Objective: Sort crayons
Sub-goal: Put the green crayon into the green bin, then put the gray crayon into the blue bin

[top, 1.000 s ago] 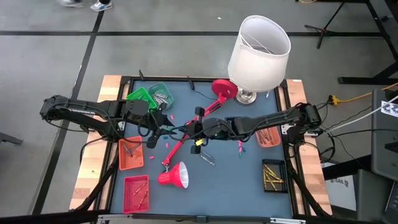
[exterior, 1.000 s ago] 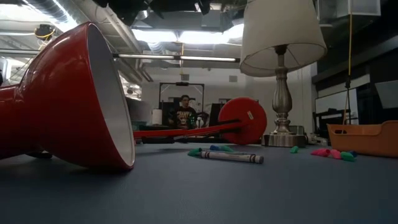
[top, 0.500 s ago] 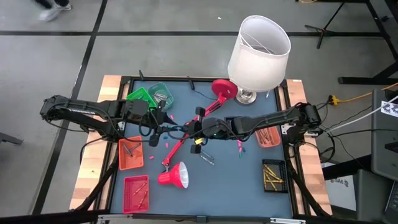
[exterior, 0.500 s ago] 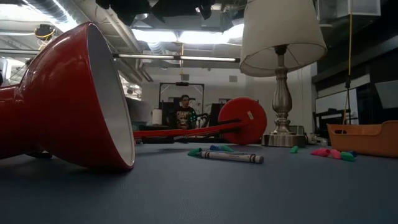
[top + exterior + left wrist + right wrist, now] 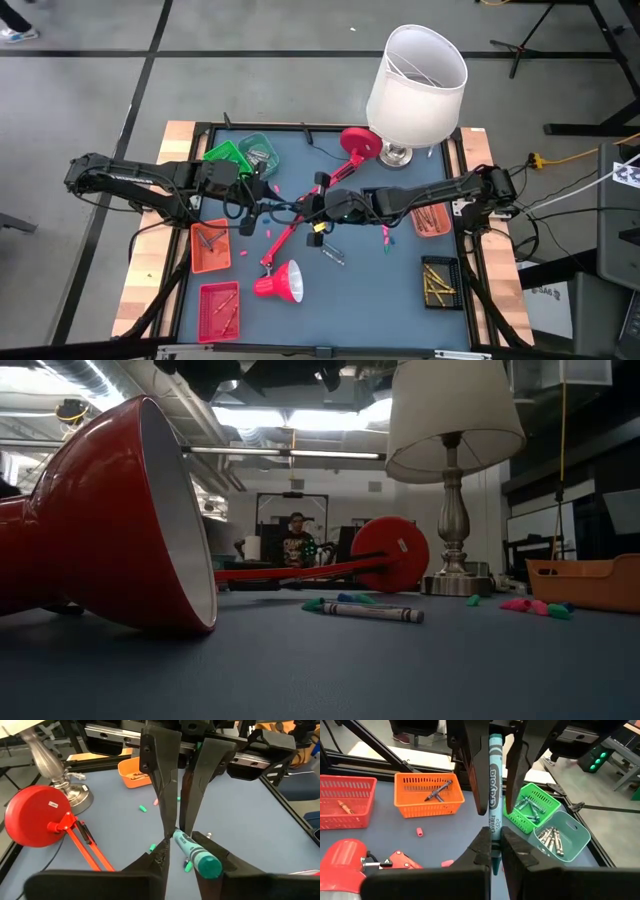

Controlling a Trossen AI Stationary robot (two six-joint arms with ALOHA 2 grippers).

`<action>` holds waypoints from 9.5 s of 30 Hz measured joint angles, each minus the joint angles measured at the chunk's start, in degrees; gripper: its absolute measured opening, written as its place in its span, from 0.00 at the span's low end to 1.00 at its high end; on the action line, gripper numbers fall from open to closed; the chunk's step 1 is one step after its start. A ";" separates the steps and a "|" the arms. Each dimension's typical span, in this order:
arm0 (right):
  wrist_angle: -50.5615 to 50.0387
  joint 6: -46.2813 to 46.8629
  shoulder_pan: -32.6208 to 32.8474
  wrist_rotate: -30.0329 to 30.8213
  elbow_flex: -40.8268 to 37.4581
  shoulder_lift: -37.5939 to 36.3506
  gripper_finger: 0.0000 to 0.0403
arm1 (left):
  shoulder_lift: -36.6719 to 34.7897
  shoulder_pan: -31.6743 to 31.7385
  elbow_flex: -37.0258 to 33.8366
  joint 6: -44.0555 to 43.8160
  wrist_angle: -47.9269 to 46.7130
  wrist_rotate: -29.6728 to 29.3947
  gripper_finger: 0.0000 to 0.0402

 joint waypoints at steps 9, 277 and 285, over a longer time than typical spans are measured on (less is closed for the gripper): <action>-0.15 0.09 -0.02 0.02 0.00 0.00 0.05 | 0.00 0.00 0.00 0.07 -0.01 -0.07 0.04; 45.22 1.49 0.28 4.87 -19.89 5.51 0.05 | -1.03 6.71 -4.81 4.17 6.17 11.98 0.02; 42.95 2.46 0.30 4.93 -19.89 5.51 0.24 | -1.03 6.73 -4.81 3.96 5.23 10.09 0.02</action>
